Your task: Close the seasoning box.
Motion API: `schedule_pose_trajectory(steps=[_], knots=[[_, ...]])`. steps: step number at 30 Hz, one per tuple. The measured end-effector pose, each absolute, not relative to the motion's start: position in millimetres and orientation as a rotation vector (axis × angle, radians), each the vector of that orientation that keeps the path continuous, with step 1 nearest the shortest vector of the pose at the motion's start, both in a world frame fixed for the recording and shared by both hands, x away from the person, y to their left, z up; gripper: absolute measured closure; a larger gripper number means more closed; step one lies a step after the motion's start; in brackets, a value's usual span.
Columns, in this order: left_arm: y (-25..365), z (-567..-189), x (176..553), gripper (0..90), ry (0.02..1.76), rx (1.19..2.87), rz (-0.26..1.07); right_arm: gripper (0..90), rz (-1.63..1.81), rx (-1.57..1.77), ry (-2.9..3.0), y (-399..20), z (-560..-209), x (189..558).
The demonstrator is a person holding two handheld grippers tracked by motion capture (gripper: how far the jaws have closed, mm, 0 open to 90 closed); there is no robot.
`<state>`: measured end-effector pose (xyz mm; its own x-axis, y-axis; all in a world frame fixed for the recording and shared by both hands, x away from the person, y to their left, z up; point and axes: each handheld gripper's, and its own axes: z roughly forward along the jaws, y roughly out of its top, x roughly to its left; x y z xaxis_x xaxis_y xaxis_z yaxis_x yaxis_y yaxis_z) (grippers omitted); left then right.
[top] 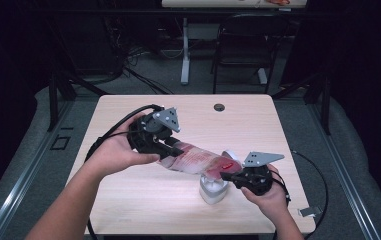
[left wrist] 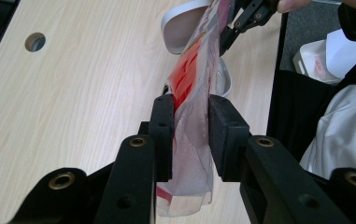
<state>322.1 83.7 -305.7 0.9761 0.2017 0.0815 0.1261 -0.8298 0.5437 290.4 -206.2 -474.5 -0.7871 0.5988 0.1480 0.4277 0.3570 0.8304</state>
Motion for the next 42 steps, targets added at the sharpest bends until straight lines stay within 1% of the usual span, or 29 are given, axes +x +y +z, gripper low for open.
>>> schedule_pose_trajectory(steps=[42], knots=[[81.3,-304.9,321.9,72.7,0.226,2.551,0.18,88.6,1.413,0.939,2.434,-207.3,-476.1,291.3]])
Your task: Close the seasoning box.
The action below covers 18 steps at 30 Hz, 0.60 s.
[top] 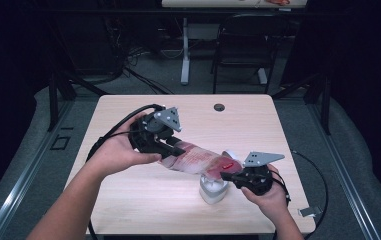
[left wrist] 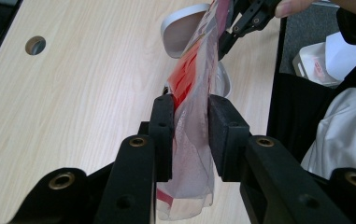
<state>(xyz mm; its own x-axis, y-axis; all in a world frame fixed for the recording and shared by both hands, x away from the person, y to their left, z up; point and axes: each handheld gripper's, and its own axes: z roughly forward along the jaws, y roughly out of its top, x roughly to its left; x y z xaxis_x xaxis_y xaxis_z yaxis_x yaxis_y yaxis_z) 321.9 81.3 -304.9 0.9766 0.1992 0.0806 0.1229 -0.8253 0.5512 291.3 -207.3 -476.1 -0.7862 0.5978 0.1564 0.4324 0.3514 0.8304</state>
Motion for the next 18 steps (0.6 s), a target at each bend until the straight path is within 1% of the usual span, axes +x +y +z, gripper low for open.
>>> schedule_pose_trajectory(steps=[18], knots=[[85.6,-306.7,321.7,72.8,0.229,2.541,0.182,88.4,1.415,0.934,2.436,-207.2,-475.5,291.0]])
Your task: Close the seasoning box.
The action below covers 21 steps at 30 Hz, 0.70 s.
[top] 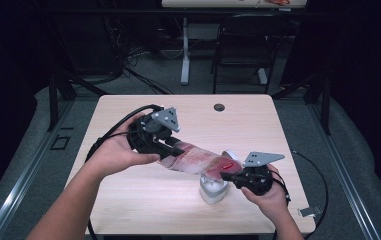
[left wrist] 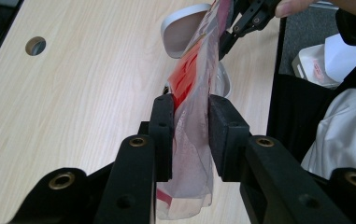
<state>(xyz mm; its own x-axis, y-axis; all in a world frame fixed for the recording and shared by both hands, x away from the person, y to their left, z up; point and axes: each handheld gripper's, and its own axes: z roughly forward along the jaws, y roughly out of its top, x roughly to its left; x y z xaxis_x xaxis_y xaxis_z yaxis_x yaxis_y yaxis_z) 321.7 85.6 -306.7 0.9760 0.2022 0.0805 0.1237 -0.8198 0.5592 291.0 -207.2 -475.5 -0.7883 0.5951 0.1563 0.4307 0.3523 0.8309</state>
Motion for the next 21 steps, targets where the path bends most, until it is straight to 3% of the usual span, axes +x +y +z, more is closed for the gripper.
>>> schedule_pose_trajectory(steps=[21], knots=[[110.5,-319.7,324.1,73.0,0.29,2.516,0.166,87.0,1.466,0.911,2.393,-202.9,-473.2,288.0]])
